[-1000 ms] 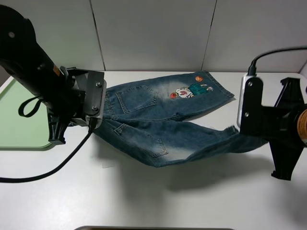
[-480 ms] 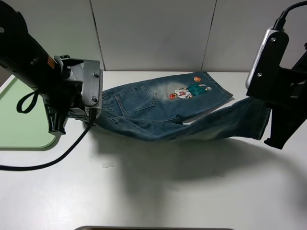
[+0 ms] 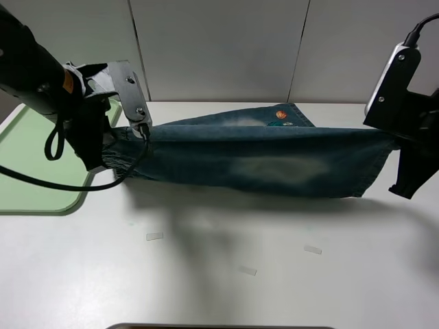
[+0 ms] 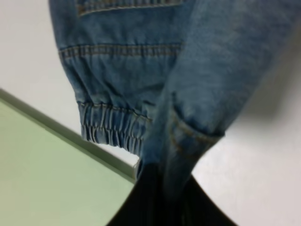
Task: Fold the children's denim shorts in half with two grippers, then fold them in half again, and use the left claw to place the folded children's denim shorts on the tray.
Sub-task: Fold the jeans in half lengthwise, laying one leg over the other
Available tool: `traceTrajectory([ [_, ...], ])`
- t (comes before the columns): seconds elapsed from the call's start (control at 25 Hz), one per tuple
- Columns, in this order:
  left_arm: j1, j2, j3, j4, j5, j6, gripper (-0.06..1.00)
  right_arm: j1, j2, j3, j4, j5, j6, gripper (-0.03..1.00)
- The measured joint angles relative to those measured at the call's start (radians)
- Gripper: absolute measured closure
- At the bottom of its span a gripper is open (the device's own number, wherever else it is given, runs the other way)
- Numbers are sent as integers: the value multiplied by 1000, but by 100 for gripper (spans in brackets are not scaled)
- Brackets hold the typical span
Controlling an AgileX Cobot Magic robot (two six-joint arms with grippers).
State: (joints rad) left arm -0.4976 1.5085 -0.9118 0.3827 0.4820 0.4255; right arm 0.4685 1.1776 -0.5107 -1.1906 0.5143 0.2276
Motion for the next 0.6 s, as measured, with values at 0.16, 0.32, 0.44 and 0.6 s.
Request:
traceTrajectory([
  [0.16, 41, 0, -1, 1, 1, -5, 93, -27, 42, -1, -29, -111, 4, 99],
  [0.32, 77, 0, 4, 12, 0, -6, 93, -30, 104, -58, -53, -164, 54, 99],
  [0.44, 93, 0, 11, 18, -7, -6, 93, -30, 146, -114, -54, -164, 104, 99],
  [0.6, 155, 0, 18, 19, -45, -6, 93, -30, 223, -220, -55, -169, 172, 99],
])
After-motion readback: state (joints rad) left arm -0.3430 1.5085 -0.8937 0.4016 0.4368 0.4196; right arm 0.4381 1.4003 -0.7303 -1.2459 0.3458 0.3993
